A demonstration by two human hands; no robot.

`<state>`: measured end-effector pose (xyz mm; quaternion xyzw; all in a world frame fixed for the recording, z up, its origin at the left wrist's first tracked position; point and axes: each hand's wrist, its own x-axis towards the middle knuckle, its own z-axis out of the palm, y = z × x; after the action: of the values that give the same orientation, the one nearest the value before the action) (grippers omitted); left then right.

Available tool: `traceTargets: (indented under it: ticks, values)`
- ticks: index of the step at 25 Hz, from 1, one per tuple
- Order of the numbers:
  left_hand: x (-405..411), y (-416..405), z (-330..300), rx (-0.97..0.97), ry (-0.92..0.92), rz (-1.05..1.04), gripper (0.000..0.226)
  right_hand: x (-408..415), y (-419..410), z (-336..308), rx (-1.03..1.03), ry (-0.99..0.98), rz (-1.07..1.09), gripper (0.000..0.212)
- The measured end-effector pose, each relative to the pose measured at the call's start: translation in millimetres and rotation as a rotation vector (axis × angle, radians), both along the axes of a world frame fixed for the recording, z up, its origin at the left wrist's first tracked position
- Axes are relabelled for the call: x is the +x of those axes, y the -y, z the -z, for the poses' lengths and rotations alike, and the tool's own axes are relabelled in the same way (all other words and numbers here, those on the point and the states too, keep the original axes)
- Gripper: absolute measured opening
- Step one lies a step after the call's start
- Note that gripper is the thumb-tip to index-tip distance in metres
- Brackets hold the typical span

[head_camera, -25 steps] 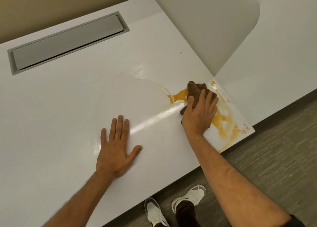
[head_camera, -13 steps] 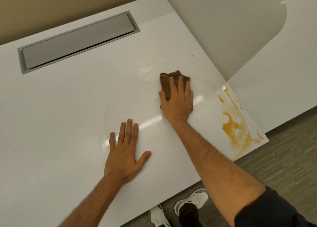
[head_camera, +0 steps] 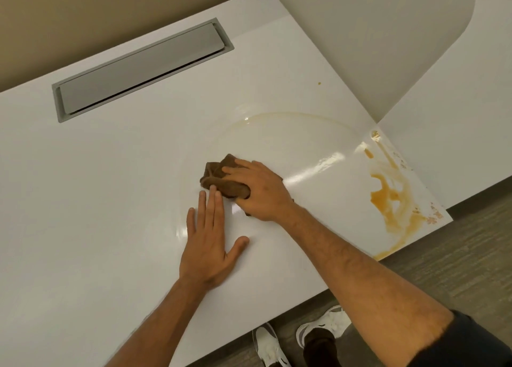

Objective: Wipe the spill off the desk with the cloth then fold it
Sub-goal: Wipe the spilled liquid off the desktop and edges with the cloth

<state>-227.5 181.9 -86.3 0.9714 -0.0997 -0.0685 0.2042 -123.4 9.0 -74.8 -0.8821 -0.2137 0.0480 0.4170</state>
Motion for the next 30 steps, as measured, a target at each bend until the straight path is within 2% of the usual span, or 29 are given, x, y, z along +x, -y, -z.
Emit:
traceTargets:
  ticks: [1,3,5,8,10,12,13,15,18,21,25,30]
  values:
    - [0,0,0,0.001,0.005,-0.004,0.099,-5,7,-4,0.103,-0.051,0.098,0.050]
    - [0,-1,-1,0.015,0.003,-0.009,0.099,-7,24,-20,0.436,-0.229,0.406,0.054]
    - [0,-1,0,0.034,0.002,-0.003,0.099,3,48,-37,0.633,-0.214,0.723,0.051]
    - [0,-1,1,0.062,-0.002,0.010,0.097,26,88,-54,0.511,-0.039,1.008,0.049]
    - [1,-1,2,0.073,-0.012,0.013,0.097,37,108,-46,0.381,0.012,1.076,0.048]
    - [1,-1,4,0.088,-0.030,0.015,0.097,44,117,-26,0.053,-0.001,1.005,0.049]
    - [2,-1,5,0.101,-0.036,0.016,0.097,47,117,-16,-0.121,-0.041,0.965,0.057]
    - [2,-1,5,0.127,-0.034,0.022,0.097,55,112,-4,-0.268,-0.098,0.961,0.072]
    - [2,-1,5,0.141,-0.041,0.029,0.098,82,95,-2,-0.265,-0.107,0.934,0.076]
    - [3,-1,4,0.140,-0.038,0.029,0.099,112,61,-4,-0.266,-0.072,0.783,0.075]
    - [2,-2,4,0.098,-0.031,0.016,0.099,125,-8,-8,-0.251,-0.025,0.375,0.075]
    - [1,-1,3,0.039,0.017,-0.034,0.101,81,-59,2,-0.240,0.034,-0.131,0.070]
